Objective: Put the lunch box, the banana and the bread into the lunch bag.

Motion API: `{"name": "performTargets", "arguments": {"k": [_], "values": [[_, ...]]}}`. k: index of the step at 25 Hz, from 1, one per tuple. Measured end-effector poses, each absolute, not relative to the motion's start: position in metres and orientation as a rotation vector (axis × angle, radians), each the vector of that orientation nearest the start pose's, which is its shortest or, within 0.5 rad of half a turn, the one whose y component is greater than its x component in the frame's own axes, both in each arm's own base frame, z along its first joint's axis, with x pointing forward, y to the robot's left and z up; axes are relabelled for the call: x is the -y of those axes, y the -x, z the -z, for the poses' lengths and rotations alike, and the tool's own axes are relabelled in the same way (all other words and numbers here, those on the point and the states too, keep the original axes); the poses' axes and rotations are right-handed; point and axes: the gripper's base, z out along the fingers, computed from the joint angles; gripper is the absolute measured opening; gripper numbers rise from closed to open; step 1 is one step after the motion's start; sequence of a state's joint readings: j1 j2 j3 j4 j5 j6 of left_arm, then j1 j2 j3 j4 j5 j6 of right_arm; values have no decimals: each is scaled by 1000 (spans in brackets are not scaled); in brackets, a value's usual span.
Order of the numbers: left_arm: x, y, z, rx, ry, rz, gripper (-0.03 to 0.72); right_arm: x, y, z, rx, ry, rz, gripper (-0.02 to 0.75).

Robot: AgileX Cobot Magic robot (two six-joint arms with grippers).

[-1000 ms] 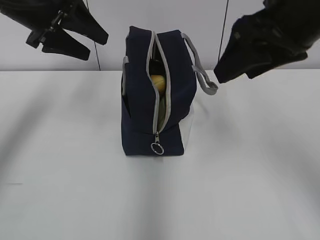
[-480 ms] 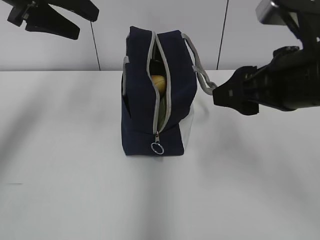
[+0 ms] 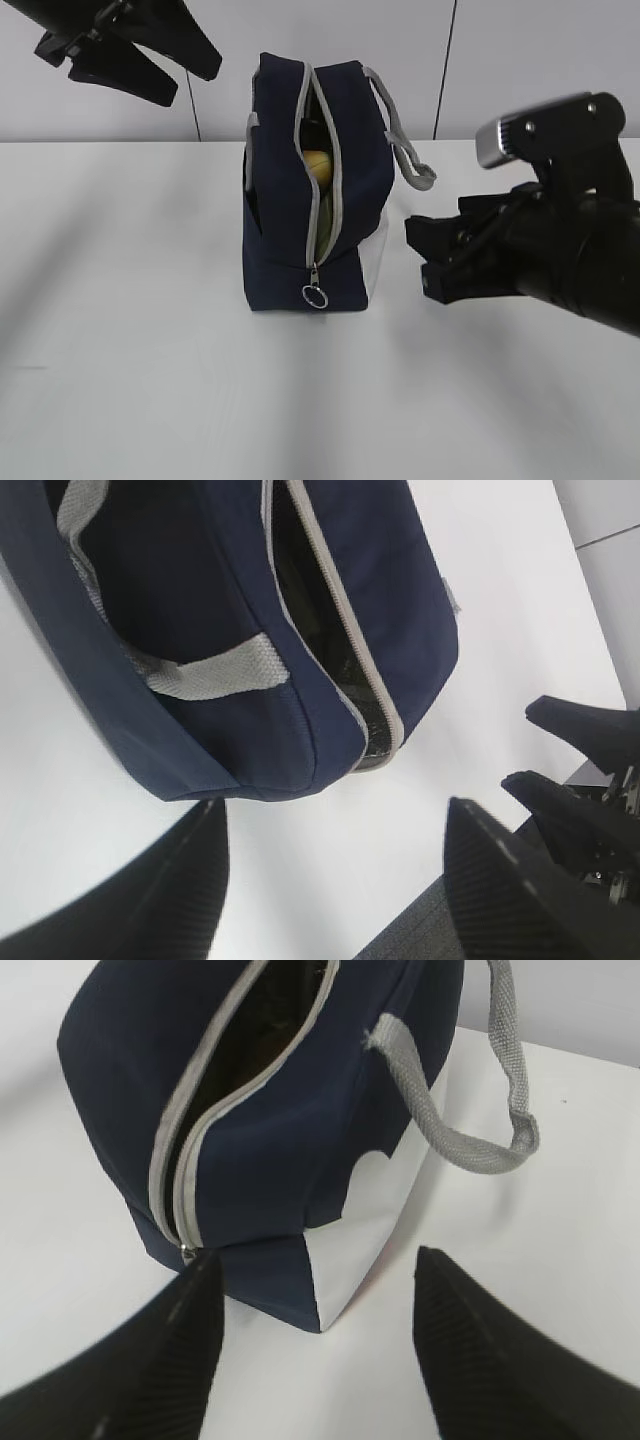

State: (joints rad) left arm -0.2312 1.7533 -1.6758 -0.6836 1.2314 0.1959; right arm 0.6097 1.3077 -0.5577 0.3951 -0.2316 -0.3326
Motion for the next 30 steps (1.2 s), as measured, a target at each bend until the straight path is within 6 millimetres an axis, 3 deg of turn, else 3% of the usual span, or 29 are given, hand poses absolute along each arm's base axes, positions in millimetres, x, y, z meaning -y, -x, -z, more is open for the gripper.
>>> {"name": "performTargets", "arguments": {"k": [4, 11, 23, 30], "values": [[136, -349, -350, -2645, -402, 913, 486, -138, -208, -208, -1959, 519, -293, 461], [133, -348, -351, -2658, -390, 870, 486, -141, -210, -199, -2005, 509, -310, 457], [127, -335, -363, -2642, -404, 810, 478, -166, -212, -171, -1927, 785, -529, 407], [126, -336, -362, -2645, -407, 798, 469, -151, -231, -150, -1935, 772, -590, 407]]}}
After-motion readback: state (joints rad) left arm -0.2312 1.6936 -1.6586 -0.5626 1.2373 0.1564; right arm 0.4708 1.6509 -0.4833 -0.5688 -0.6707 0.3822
